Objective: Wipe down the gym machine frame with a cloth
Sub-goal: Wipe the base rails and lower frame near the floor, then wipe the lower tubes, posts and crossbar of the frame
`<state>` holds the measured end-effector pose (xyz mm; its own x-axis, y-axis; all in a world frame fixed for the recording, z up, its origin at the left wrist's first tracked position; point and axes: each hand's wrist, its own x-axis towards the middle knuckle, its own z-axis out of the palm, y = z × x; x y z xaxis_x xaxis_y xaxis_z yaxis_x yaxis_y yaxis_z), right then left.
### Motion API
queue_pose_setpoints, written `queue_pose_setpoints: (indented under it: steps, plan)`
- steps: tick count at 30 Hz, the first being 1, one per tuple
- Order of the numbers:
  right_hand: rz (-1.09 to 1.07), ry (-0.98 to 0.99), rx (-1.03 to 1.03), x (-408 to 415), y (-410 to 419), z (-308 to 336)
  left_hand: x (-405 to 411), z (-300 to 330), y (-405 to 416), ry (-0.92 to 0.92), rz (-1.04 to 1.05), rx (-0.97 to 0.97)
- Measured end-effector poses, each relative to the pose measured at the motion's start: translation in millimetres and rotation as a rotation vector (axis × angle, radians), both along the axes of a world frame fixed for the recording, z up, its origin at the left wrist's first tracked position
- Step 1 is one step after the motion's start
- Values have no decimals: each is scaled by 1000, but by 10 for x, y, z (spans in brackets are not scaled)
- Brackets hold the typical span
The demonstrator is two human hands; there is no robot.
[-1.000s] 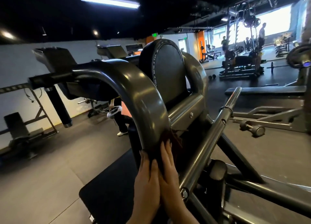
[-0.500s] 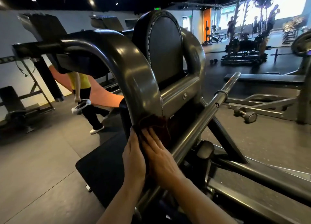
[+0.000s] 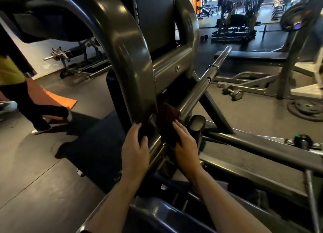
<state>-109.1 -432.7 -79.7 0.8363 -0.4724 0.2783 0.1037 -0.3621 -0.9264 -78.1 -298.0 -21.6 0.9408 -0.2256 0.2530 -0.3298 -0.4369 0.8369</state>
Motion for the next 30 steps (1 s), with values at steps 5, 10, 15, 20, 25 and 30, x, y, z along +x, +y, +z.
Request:
queue_pose_setpoints:
  steps: [5,10,15,20,25,30]
  plan:
    - [-20,39,86,-425,499,-319,-218,-211,109,-201,-134,358]
    - [47,37,535,-920,921,-469,-582,-409,83,-213,-364,317]
    - [-170,26,986,-1536,1075,-632,-1044,-1012,131,56,-565,279]
    - [-544,-11,1326,-2188,966,-866,-1472,-1448,97,562,-611,251]
    - [-701,-4,1384,-2701,962,-1023,-1955,-1639,-28,1155,-538,76]
    - [-814,270,1070,-2949,938,-1237,-2243,-1829,-110,930,-601,243]
